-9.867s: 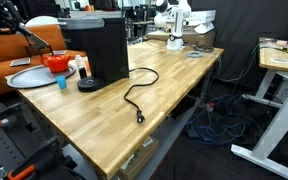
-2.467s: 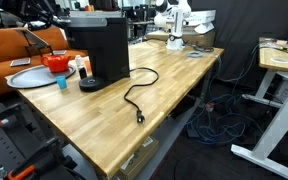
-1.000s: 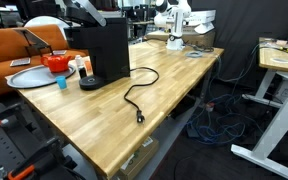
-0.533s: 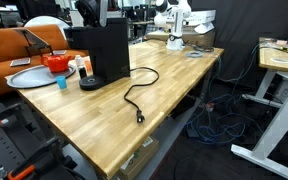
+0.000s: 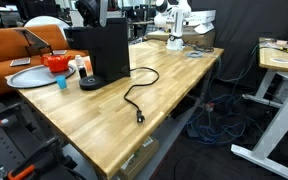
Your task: Open the coffee machine chamber
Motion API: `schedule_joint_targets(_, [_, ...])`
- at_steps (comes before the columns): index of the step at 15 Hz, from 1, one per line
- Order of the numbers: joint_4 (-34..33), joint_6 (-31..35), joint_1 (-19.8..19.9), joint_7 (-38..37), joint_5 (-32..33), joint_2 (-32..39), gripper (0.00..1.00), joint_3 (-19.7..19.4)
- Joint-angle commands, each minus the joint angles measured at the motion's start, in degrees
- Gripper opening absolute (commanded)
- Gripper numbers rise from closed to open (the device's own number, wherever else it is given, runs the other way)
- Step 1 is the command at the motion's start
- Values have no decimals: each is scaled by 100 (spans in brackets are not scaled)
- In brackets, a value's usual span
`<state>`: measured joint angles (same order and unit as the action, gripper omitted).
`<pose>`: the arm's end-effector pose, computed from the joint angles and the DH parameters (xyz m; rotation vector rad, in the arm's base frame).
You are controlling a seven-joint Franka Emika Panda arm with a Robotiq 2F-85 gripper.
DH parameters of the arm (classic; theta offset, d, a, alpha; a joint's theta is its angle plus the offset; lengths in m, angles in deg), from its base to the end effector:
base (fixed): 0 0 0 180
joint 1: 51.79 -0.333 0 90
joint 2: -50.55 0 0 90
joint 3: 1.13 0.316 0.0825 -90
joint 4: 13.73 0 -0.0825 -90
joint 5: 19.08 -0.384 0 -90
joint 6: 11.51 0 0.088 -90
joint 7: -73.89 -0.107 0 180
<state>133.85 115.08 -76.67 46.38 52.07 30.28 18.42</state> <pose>0.3260 0.2736 0.3961 1.8165 1.1391 0.6656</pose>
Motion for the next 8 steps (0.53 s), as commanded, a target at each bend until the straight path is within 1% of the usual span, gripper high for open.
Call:
schedule_joint_targets(1, [7,22,85,31,-31,-22,33,55])
schedule_joint_targets(2, [12,23,89,35,-31,-24,58,44])
schedule_joint_targets(3, [80,-94,52,12,-140,-126,59,85])
schedule_joint_targets(4, [123,-147,22,36,-229,-189,64,104])
schedule_joint_targets(6, [250,-267,-67,179,-516,-448,77,165])
schedule_joint_targets(8, [384,-503,-163,338,-885,-777,93,243])
